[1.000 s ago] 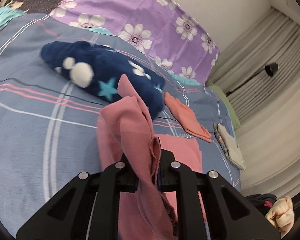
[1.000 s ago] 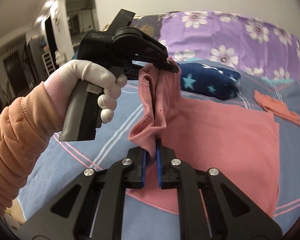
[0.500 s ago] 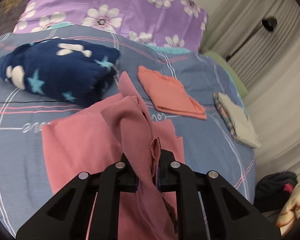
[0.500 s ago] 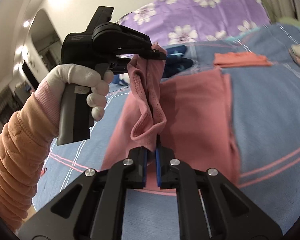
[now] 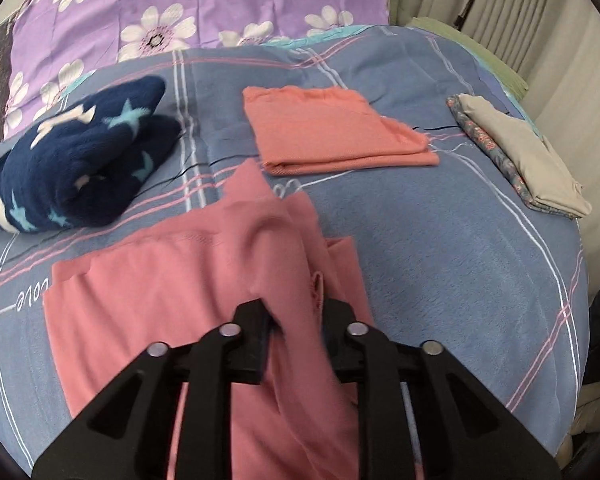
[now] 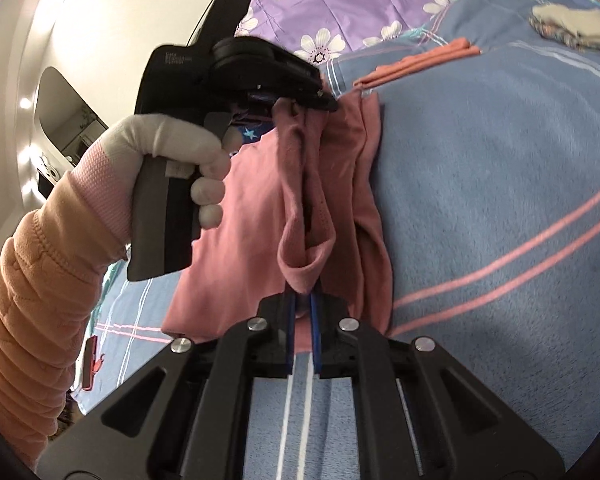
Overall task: Fold small clothes
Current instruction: 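Lay the lifted fold over the shirt and open the right gripper, then press the folded pink shirt edge with the left gripper to flatten it, then grasp the folded pink shirt with both grippers and lift it, then carry the lifted shirt with both grippers onto the folded clothes stack, then open both grippers and release the shirt on the stack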
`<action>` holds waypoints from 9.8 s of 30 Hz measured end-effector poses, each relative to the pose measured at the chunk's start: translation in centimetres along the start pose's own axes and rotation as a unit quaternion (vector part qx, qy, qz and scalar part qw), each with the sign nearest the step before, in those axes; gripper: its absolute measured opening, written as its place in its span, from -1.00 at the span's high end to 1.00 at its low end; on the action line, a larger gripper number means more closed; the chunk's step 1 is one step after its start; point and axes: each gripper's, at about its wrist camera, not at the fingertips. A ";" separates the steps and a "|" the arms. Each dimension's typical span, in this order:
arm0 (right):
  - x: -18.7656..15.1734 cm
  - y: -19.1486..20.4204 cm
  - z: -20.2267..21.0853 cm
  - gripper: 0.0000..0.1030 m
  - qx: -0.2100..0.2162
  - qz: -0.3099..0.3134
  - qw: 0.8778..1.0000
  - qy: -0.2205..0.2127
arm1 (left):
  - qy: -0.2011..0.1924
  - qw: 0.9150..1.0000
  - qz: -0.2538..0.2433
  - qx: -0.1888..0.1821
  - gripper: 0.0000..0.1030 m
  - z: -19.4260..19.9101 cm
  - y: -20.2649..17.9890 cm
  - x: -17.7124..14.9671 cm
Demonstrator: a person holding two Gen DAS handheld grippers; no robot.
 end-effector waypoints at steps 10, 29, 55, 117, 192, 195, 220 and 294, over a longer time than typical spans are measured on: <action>-0.6 -1.9 -0.3 0.88 0.052 -0.034 0.998 0.014 | -0.085 0.989 -0.123 -0.001 0.01 9.5 -5.0 -3.6; 0.3 -2.2 -0.5 0.37 0.031 -0.060 0.998 0.020 | -0.062 0.991 -0.092 0.069 -0.12 12.9 2.1 -24.3; 1.4 0.7 3.6 0.41 -0.060 0.032 0.997 -0.023 | -0.084 0.994 -0.064 0.033 0.81 16.2 0.8 -24.1; 1.8 4.7 -4.3 0.42 -0.165 0.215 0.962 0.009 | -0.068 0.995 -0.046 -0.061 0.76 10.0 2.1 -23.1; 9.3 7.0 7.8 0.61 -0.096 0.229 0.956 -0.157 | -0.183 0.971 -0.141 -0.060 0.56 16.8 -3.9 -9.6; 9.0 5.6 10.4 0.61 -0.105 0.217 0.955 -0.172 | -0.184 0.967 -0.163 -0.064 0.56 17.2 -6.9 -9.6; 8.8 -12.9 23.6 0.62 -0.233 0.092 0.941 -0.226 | -0.115 0.946 -0.277 -0.125 0.56 8.2 -28.7 -3.5; 19.8 -32.2 12.9 -0.13 -0.464 -0.081 0.866 -0.166 | -0.102 0.950 -0.295 -0.010 -0.46 -11.0 -29.1 5.6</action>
Point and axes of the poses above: each gripper's, at about its wrist camera, not at the fingertips, and z roughly against the way its jaws point, y to its left, x to its top, and after that the axes turned 12 degrees about -x, right-handed
